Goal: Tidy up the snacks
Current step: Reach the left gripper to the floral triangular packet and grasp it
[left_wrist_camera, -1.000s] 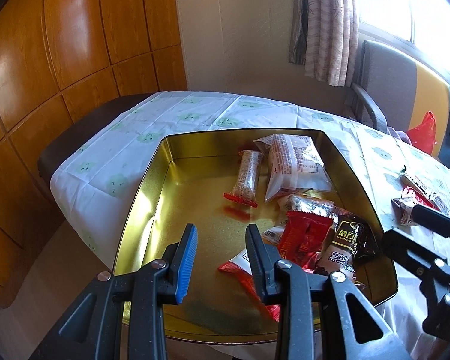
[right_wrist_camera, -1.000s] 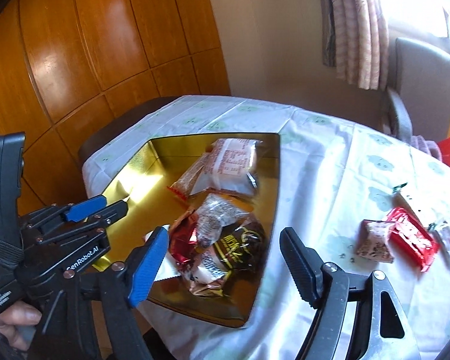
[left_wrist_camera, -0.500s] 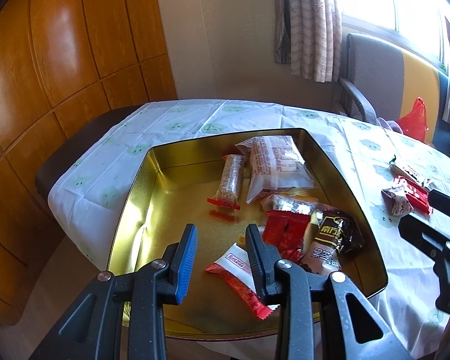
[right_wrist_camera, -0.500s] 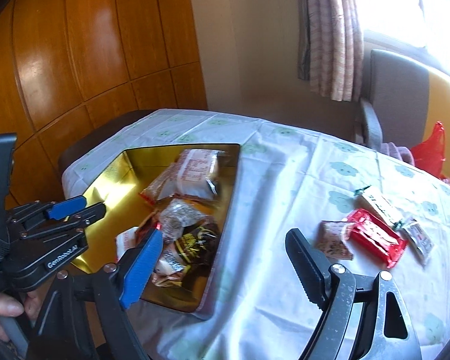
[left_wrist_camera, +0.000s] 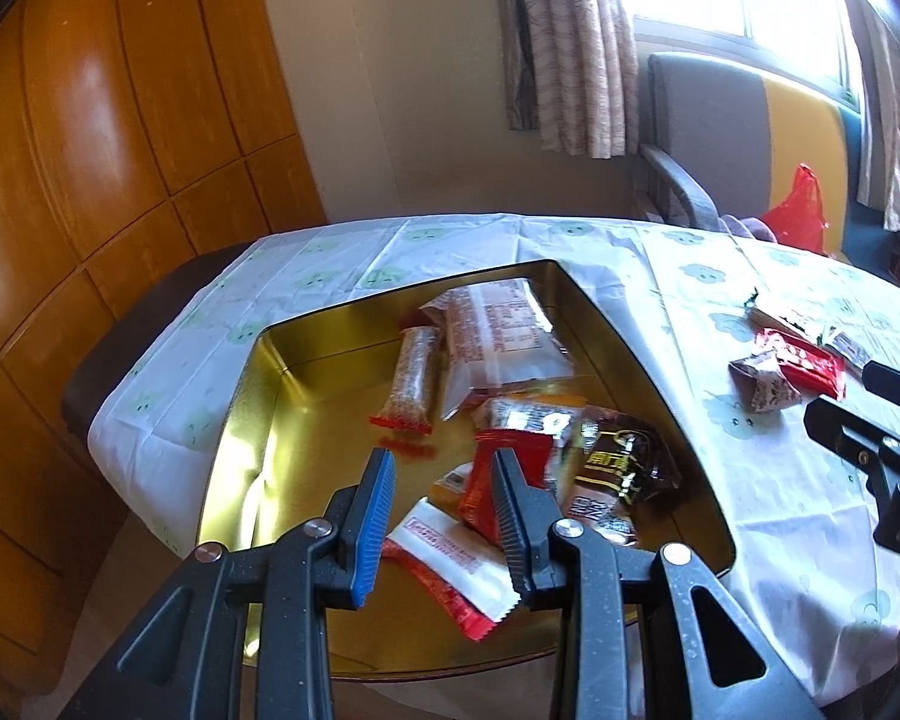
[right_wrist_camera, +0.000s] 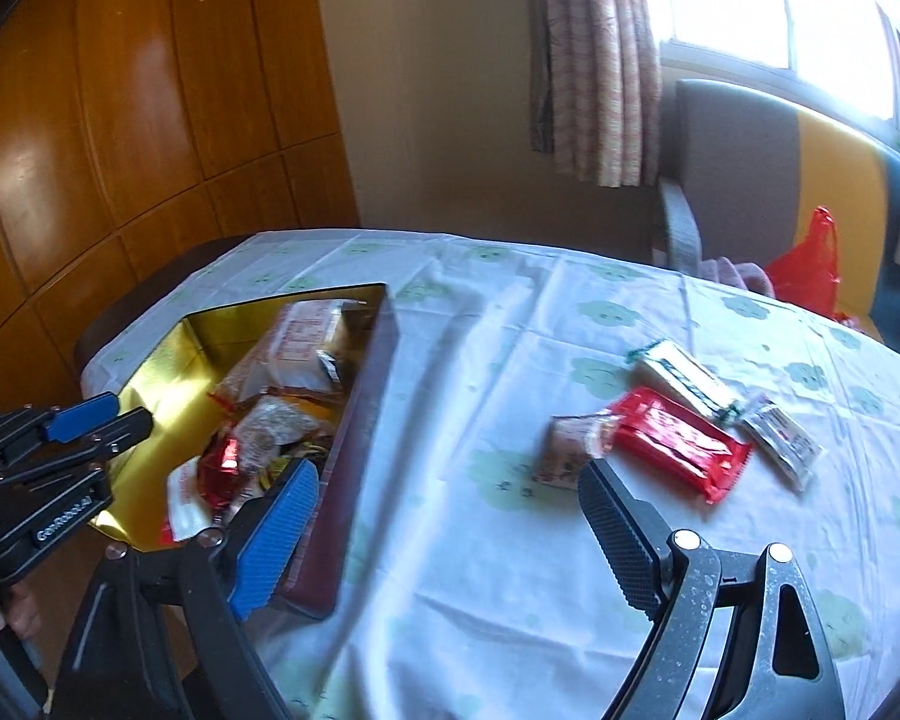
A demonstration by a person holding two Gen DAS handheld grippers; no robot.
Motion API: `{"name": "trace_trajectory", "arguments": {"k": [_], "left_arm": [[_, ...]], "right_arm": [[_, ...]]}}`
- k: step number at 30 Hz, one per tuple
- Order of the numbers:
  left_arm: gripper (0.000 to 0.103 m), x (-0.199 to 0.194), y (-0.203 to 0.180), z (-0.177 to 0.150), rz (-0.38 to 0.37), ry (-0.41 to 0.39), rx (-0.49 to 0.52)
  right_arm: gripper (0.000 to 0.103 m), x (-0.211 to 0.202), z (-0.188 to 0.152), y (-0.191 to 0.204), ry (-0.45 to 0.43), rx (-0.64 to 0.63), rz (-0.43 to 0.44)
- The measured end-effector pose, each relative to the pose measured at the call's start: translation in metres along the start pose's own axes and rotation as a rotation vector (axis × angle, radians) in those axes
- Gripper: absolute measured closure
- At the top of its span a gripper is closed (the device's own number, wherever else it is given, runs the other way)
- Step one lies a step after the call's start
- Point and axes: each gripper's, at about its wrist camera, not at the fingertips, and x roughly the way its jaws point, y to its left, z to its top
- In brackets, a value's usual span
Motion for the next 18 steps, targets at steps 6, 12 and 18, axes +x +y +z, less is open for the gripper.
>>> {"name": "trace_trajectory", "arguments": {"k": [6,12,18], "left_arm": [[0.069,-0.001,-0.018,0.003,-0.024,-0.003,0.050],[0.069,-0.001,-0.038,0.006,-0.052,0.000,0.100],[0.069,0.003,-0.065,0.013,-0.153,0.031,0.159]], "right_arm": [[0.013,-0.002,-0.007,-0.029,0.012,0.060,-0.055],[0.012,-0.003,-0.014,-0.059,0.019,0.108,-0.117],[0.010,-0.002,-0.028,-0.088,0.047,0.135,-0.210]]}}
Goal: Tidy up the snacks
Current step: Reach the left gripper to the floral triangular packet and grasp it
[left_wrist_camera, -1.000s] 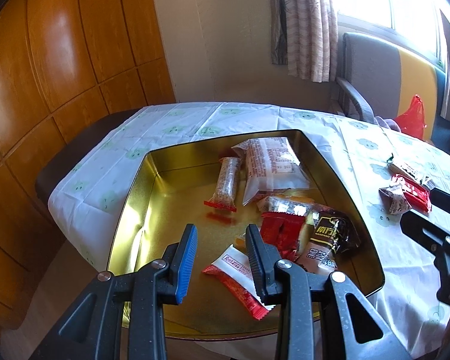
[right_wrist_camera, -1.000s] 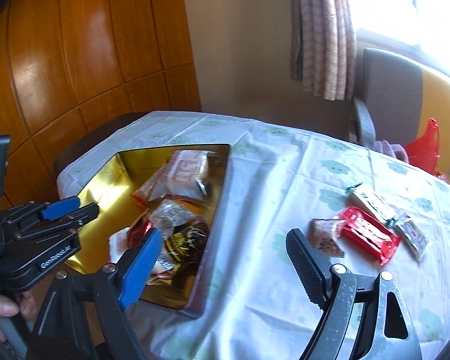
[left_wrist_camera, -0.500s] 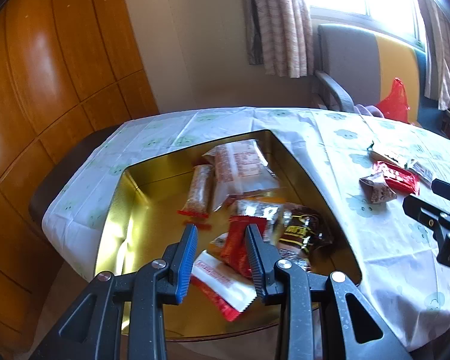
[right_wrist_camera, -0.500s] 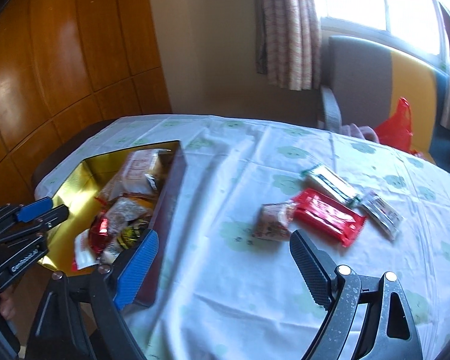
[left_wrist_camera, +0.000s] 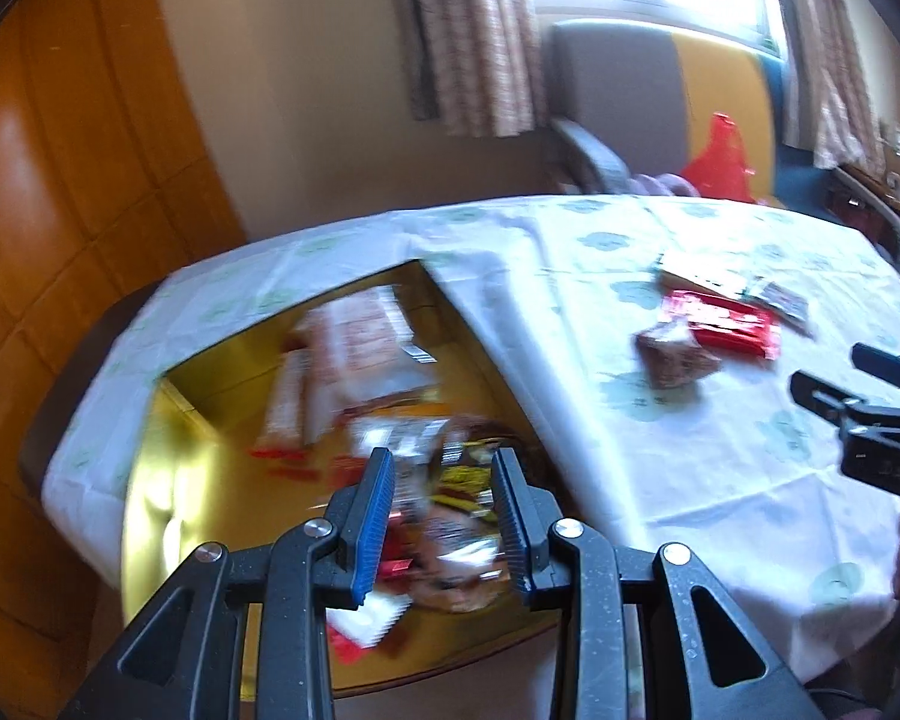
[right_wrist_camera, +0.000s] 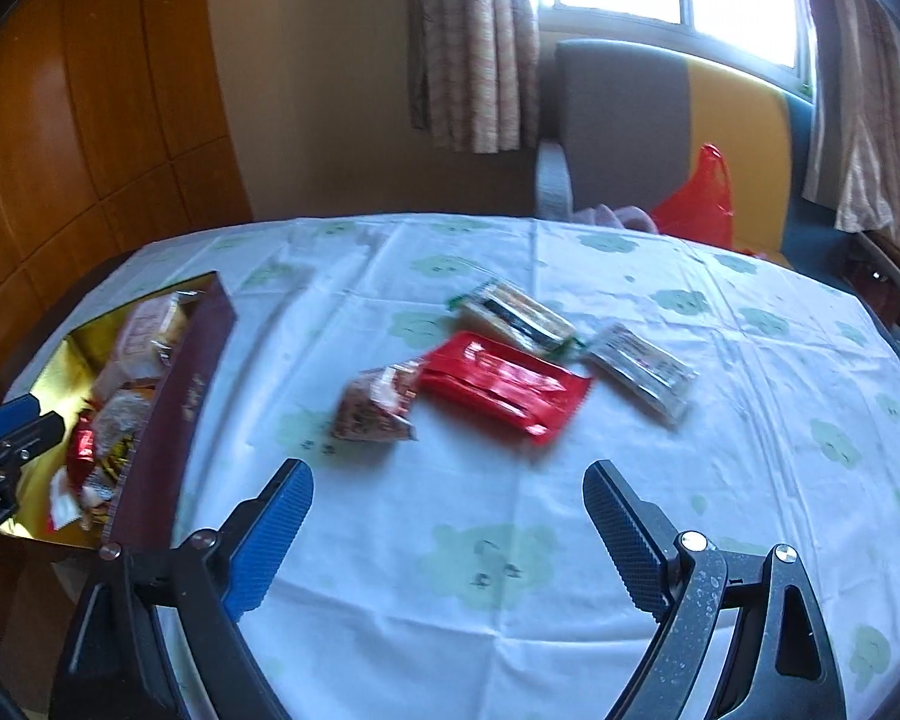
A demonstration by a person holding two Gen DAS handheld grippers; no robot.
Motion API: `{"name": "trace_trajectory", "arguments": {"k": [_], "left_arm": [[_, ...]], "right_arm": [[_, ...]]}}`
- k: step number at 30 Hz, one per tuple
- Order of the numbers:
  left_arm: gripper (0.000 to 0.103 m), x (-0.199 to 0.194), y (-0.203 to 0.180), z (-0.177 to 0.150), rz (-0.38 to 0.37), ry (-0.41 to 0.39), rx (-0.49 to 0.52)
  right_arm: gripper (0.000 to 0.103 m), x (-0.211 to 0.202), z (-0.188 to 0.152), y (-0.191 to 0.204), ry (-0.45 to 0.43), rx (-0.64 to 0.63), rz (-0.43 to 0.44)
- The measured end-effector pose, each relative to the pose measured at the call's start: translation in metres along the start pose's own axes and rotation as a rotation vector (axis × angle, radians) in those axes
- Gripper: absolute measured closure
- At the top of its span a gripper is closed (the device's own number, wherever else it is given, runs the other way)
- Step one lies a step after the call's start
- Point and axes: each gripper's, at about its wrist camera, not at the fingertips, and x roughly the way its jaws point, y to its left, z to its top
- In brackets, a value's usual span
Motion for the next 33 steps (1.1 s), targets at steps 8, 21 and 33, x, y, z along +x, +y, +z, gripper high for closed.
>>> {"name": "trace_trajectory", "arguments": {"k": [8,21,33], "left_arm": [[0.069,0.022,-0.053,0.018,-0.190,0.074,0.098],[0.063,0.087,-0.096,0.065,-0.390,0.230,-0.052],[0.067,0.147,-0.127,0.074,-0.278,0.244,0.004]], "right_arm": [[0.010,0.013,-0.019,-0.049,0.075,0.075,-0.107],[0.010,0.028,-0.039,-0.060,0.135,0.045,-0.091],[0.000,0.039,-0.046,-0.055,0.164,-0.016,-0.069]]}}
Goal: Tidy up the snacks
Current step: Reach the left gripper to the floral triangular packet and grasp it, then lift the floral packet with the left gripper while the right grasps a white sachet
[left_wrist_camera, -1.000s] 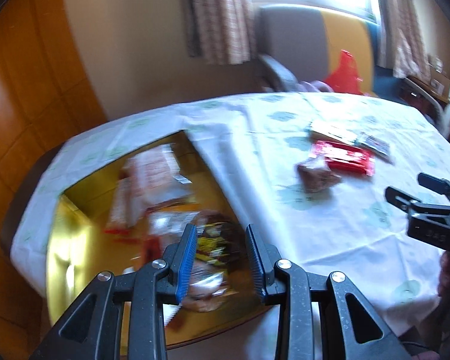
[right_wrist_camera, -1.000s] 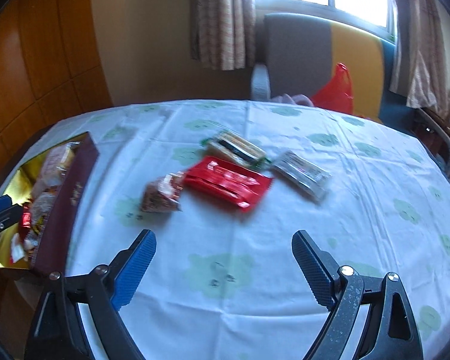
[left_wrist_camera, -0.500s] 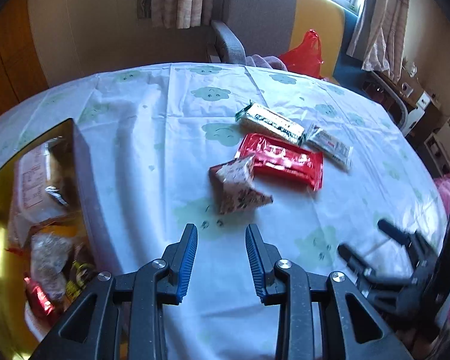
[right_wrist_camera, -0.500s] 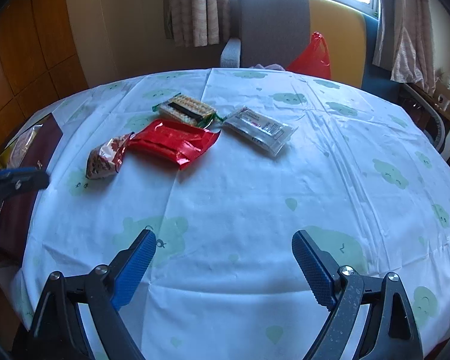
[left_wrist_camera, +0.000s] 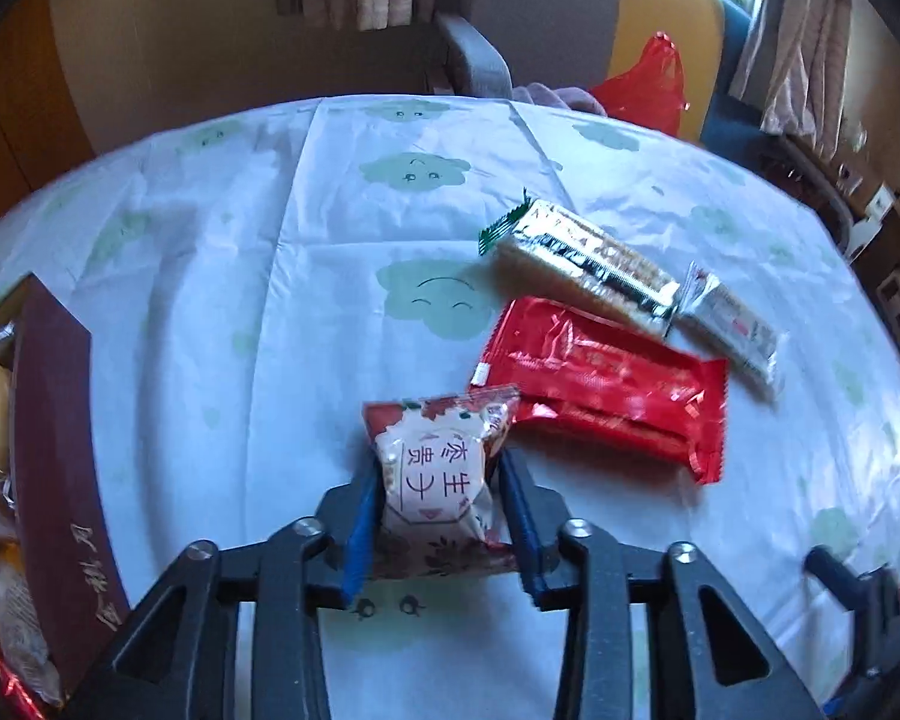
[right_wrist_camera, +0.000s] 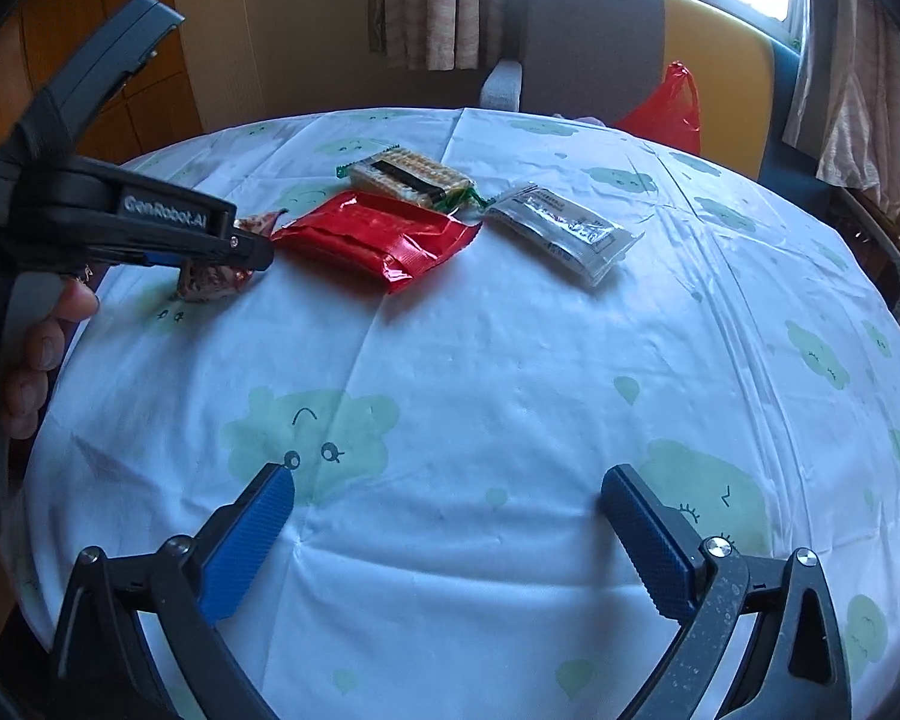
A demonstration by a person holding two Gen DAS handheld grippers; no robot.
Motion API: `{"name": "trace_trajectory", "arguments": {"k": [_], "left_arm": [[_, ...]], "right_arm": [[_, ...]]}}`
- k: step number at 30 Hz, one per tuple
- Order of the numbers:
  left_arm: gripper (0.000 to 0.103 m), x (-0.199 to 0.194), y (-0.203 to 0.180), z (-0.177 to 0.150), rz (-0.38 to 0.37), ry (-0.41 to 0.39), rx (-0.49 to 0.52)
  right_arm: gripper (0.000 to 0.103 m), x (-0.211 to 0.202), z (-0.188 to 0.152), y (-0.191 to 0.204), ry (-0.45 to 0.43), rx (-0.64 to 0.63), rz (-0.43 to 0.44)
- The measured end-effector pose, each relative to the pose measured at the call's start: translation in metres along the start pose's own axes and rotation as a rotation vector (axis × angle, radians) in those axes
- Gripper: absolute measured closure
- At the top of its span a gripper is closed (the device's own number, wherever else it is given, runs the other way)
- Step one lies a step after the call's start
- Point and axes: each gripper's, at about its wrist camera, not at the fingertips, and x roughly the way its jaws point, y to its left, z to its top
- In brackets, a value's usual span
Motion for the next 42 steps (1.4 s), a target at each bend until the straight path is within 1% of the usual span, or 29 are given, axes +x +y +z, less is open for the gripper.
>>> {"name": "trace_trajectory", "arguments": {"k": [3,7,14,19,27,35,37,38,39,40,42], "left_arm": [[0.069,-0.002,-0.006,-0.006,0.028,-0.035,0.063],[0.072,-0.006,-0.007,-0.011,0.038,-0.046,0.078],[0.073,-0.015,-0.011,-0.032,0.077,-0.092,0.127],[0.073,-0.014,-0.013,-0.035,0.095,-0.116,0.114],[0.073,-0.015,-0.014,-0.041,0.100,-0.160,0.106],[0.073,-0.017,-0.013,-0.045,0.101,-0.189,0.104],[0.073,-0.017,-0.013,-0.046,0.102,-0.195,0.105],[0.073,-0.017,-0.013,-0.047,0.103,-0.198,0.105],[0.073,-0.017,-0.013,-0.047,0.103,-0.200,0.105],[0.073,-0.017,-0.013,-0.047,0.102,-0.202,0.104],[0.073,-0.017,-0.013,-0.047,0.099,-0.205,0.102]], "right_arm": [[0.000,0.000,-0.001,-0.001,-0.009,0.003,-0.001],[0.000,0.000,-0.002,0.000,-0.018,0.000,-0.004],[0.000,0.000,-0.002,-0.001,-0.024,-0.001,-0.003],[0.000,0.000,-0.002,-0.001,-0.025,-0.002,-0.004],[0.000,0.000,-0.002,-0.001,-0.027,-0.005,-0.006],[0.000,0.001,0.004,-0.002,0.002,-0.019,0.008],[0.014,-0.002,0.007,-0.007,-0.003,-0.020,0.030],[0.028,-0.004,0.011,-0.011,-0.008,-0.024,0.044],[0.038,-0.005,0.016,-0.017,-0.010,-0.022,0.058],[0.041,-0.005,0.021,-0.023,-0.012,-0.016,0.065],[0.050,-0.003,0.036,-0.040,-0.020,-0.006,0.077]]}}
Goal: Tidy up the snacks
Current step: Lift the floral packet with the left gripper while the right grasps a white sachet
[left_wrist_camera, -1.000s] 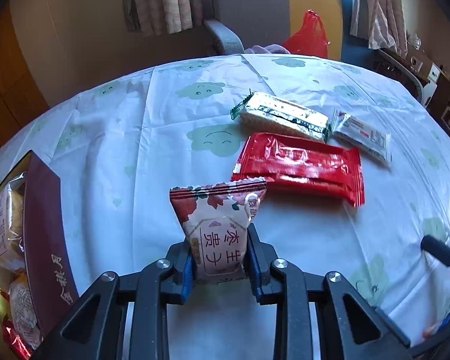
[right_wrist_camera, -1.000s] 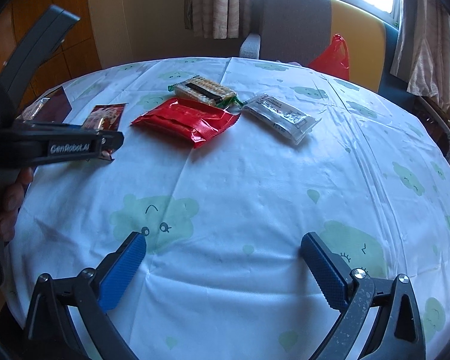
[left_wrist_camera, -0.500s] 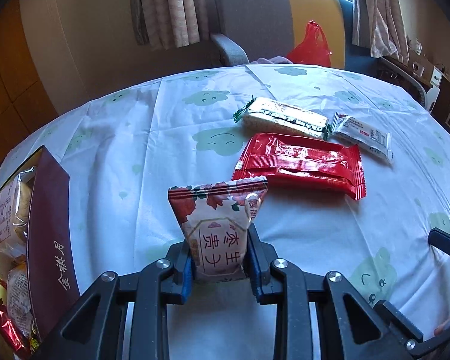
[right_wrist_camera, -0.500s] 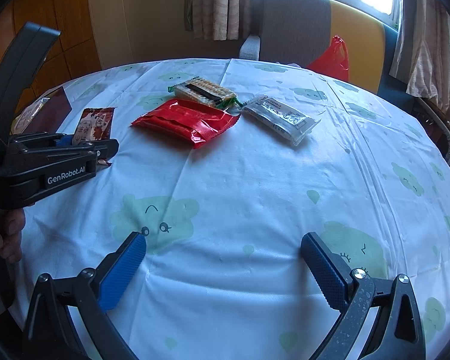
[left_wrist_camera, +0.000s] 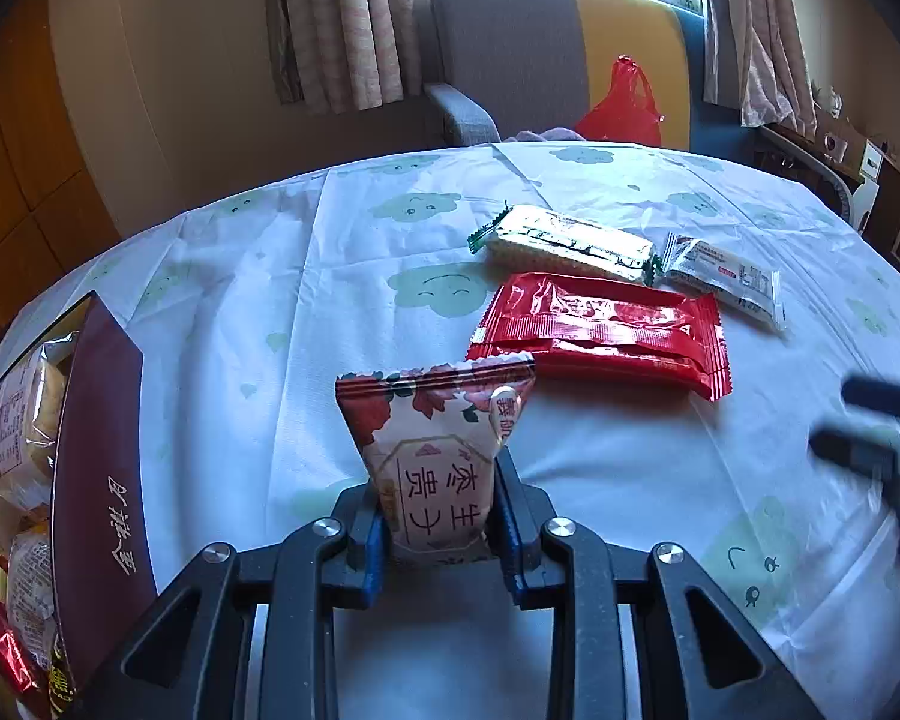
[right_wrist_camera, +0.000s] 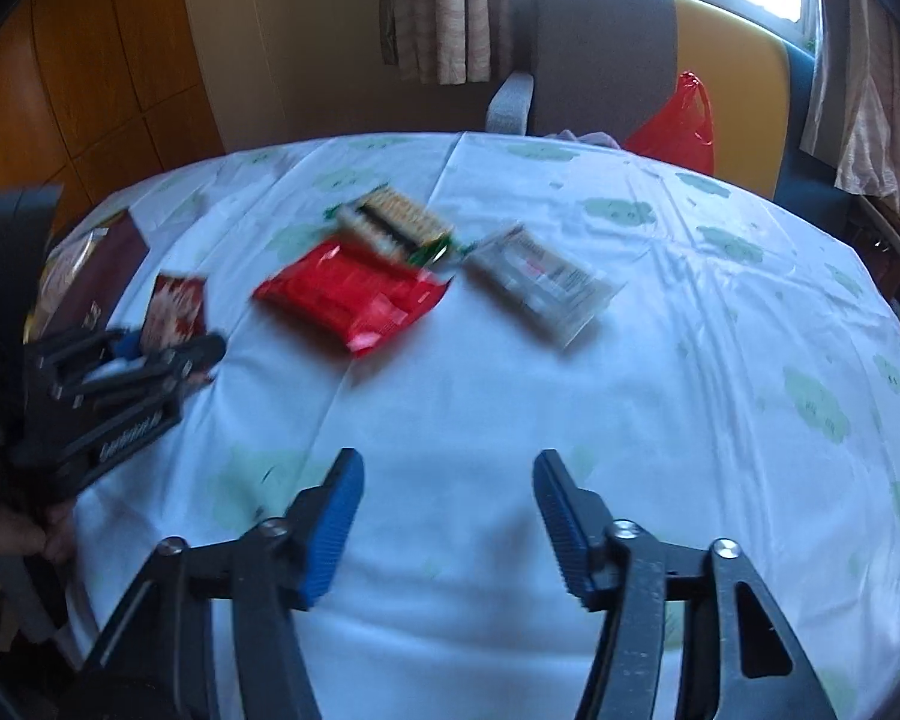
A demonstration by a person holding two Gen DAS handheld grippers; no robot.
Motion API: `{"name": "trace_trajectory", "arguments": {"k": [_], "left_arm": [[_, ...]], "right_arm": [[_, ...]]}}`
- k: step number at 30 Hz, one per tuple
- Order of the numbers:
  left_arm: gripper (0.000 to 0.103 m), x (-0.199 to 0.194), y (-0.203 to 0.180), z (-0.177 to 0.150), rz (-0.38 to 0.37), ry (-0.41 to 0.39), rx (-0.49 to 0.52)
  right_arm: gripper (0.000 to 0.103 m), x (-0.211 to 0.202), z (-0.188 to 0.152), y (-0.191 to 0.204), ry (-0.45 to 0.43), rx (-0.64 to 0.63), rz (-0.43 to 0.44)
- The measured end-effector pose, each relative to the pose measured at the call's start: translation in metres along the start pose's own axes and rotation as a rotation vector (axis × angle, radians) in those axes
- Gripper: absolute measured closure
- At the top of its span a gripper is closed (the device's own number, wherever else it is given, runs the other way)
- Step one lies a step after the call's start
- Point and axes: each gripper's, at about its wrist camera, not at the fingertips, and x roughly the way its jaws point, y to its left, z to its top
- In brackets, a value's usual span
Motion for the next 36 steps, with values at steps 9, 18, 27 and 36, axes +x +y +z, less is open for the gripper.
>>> {"name": "trace_trajectory", "arguments": {"k": [9,18,27,36], "left_arm": [[0.073,0.000,0.000,-0.001,-0.003,-0.014,-0.005],[0.073,0.001,0.000,-0.001,-0.006,-0.021,-0.008],[0.074,0.000,0.001,0.000,-0.011,-0.014,-0.011],[0.078,-0.034,0.000,-0.002,-0.014,-0.003,-0.009]], "right_arm": [[0.037,0.049,0.082,-0.033,0.046,-0.176,0.000],[0.067,0.095,0.103,-0.033,0.129,-0.230,0.051],[0.067,0.050,0.051,-0.030,0.163,-0.115,0.022],[0.067,0.020,0.003,-0.006,0.058,-0.087,-0.055]]}}
